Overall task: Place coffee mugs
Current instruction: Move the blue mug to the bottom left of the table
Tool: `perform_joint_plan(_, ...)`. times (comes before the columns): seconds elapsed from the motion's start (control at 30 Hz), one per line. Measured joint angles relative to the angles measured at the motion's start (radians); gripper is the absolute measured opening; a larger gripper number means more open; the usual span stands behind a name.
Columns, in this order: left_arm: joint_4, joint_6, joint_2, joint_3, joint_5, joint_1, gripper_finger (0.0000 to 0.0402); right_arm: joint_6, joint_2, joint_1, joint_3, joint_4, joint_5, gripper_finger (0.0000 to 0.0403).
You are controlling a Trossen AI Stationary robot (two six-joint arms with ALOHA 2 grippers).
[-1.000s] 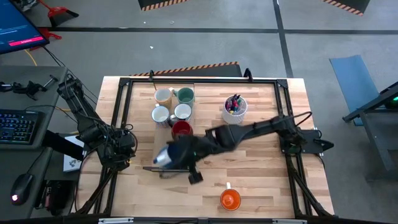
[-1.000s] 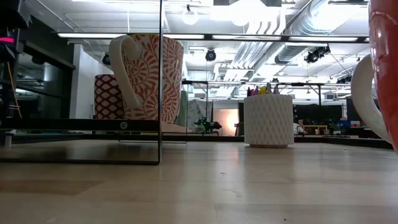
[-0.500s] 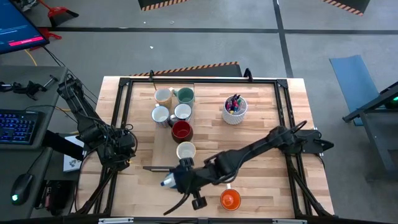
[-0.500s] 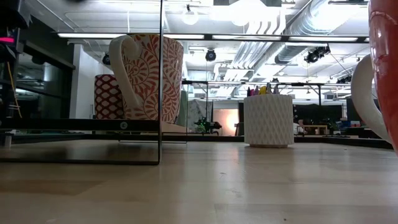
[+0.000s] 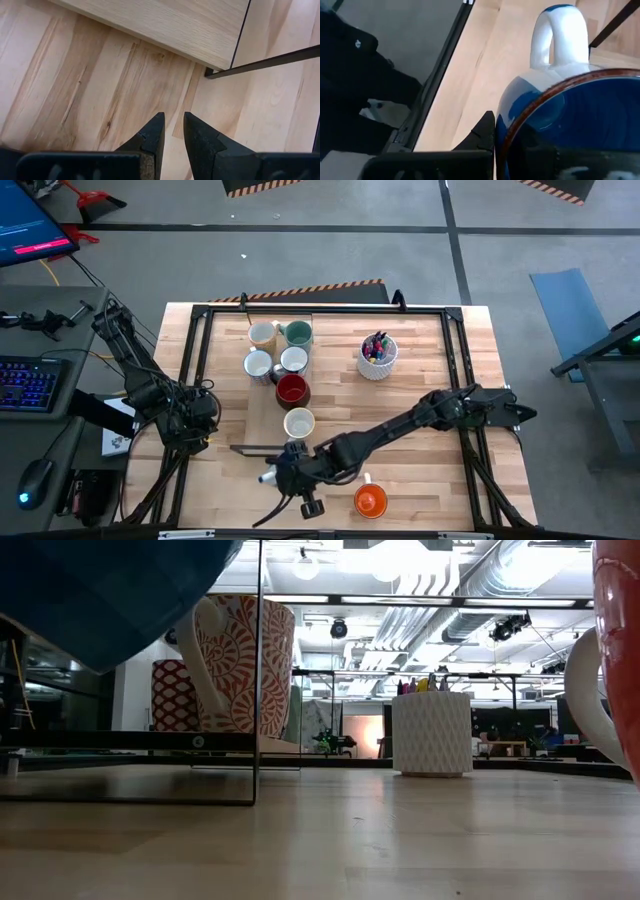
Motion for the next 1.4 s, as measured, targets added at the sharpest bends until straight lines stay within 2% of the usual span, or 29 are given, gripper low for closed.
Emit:
perform_joint_plan(0.37,0.000,0.000,0.000,0.000,0.000,0.000,0.0062,0.087,0.008,0.055,-0.007,-0.008,0.012,0.0000)
perform_joint_plan(0.57,0.000,-0.003,0.000,0.000,0.000,0.000,0.0062,0.094,0.012,0.071,0.000,-0.077,0.130,0.0000)
perform_joint_plan(0.77,0.002,-0.010,0.000,0.000,0.001,0.000,0.0062,0.098,0.010,0.070,0.015,-0.100,0.112,0.0001)
perform_joint_plan(1.07,0.002,-0.010,0.000,0.000,0.001,0.000,0.0062,0.086,0.007,0.071,0.015,-0.095,0.142,0.0000)
perform_joint_plan(1.4,0.001,-0.009,0.000,0.000,0.001,0.000,0.0062,0.085,-0.055,0.114,0.020,-0.088,0.167,0.0000)
